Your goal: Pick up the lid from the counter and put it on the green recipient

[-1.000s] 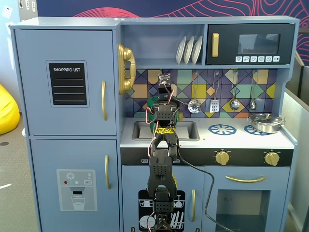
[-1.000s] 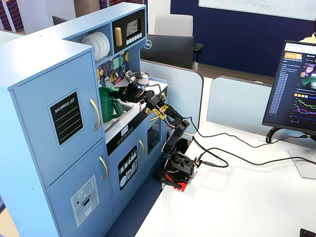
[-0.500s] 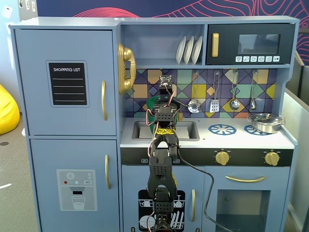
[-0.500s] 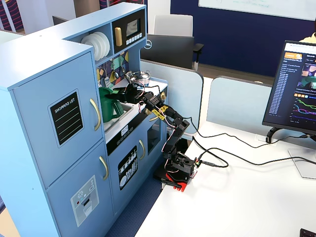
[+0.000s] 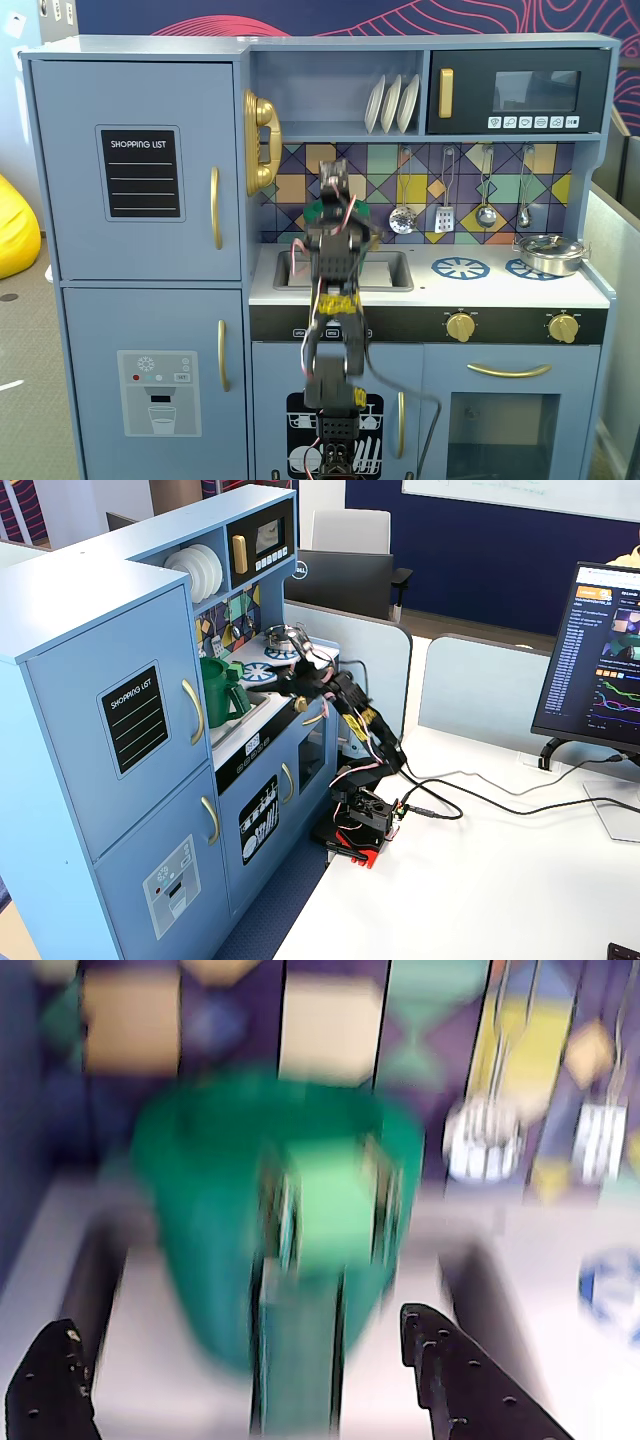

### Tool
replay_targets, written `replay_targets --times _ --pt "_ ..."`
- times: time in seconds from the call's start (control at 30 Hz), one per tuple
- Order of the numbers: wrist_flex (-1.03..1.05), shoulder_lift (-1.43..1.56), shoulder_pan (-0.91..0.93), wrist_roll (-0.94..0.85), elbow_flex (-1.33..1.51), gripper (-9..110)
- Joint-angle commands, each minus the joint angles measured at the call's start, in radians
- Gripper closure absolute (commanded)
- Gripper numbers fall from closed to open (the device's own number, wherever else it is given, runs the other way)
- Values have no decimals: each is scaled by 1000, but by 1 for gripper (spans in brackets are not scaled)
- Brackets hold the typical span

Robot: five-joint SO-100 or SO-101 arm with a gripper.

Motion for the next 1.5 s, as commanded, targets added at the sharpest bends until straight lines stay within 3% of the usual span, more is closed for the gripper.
replay_targets --times 0.0,0.13,0.3,0.43,0.83,1.47 --pt "101 282 26 23 334 69" --pt "158 436 26 103 698 78" --pt "51 485 -9 230 1080 95" --pt "112 532 -37 209 1247 98" --pt "611 604 -72 195 1287 97" --pt "609 604 -32 222 1287 97"
